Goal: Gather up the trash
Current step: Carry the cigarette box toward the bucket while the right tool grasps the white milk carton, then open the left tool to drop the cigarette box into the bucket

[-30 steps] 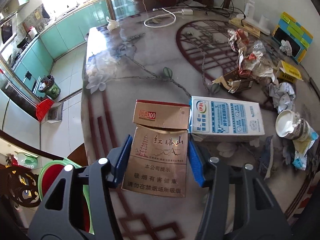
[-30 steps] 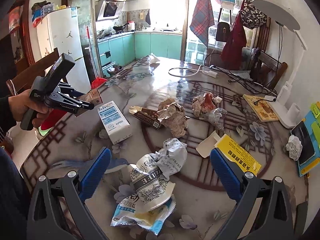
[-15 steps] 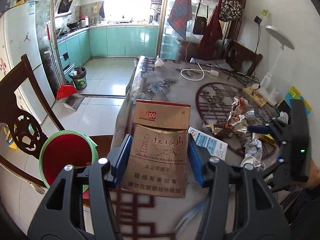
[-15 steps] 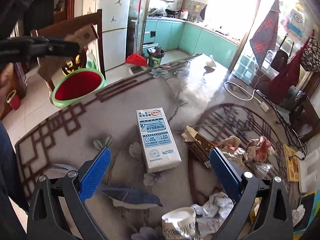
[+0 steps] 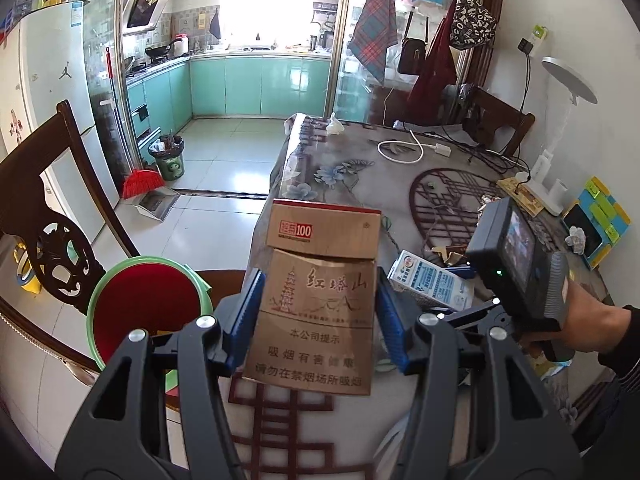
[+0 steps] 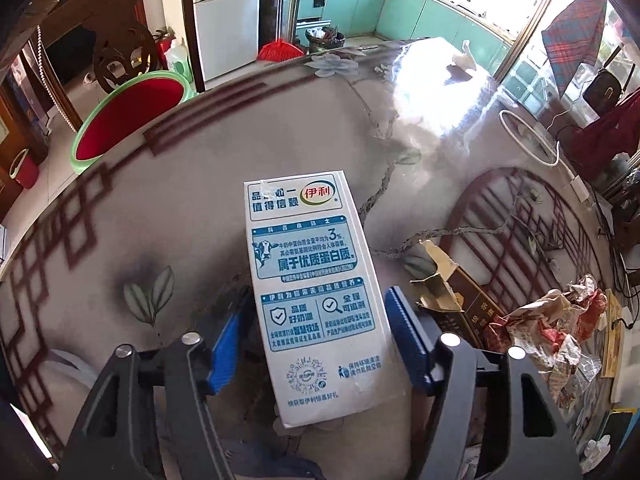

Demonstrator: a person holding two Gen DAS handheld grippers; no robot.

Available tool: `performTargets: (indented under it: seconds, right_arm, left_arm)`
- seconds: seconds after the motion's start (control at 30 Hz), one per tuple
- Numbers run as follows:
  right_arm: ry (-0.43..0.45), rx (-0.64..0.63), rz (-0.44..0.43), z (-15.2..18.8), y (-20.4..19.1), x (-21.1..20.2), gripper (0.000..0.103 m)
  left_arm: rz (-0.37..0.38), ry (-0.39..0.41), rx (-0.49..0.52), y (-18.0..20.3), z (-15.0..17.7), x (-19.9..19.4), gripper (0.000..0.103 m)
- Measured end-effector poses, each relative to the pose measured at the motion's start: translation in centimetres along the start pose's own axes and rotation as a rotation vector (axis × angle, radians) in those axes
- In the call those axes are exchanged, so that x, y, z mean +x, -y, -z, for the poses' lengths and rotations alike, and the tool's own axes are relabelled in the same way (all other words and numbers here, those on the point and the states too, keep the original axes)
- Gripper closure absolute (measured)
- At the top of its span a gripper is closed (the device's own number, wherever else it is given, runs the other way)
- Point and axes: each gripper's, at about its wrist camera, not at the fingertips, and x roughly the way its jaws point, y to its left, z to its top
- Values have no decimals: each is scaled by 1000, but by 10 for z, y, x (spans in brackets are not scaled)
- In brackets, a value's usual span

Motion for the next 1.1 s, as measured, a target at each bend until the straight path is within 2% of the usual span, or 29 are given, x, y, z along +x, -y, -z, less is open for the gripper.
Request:
performTargets:
  seconds: [0.17, 0.53, 0.7, 0.9, 1.1]
  right_arm:
    - [10, 24, 2, 0, -5, -7, 53]
    - [233, 125, 56, 10, -31, -101, 53]
    - [308, 166, 84, 13, -36, -132, 53]
    - [365, 207, 93, 13, -34, -155, 53]
    - [386, 207, 99, 8, -42, -164, 53]
  left_arm:
    - [-4, 2, -11, -1, 0, 0, 51]
    - [-94, 54, -38, -10, -1, -9, 51]
    - [-148, 73, -56, -19, -2, -13, 51]
    - [-191, 97, -94, -31, -1, -24, 51]
    - [-233, 124, -101, -41, -3, -34, 51]
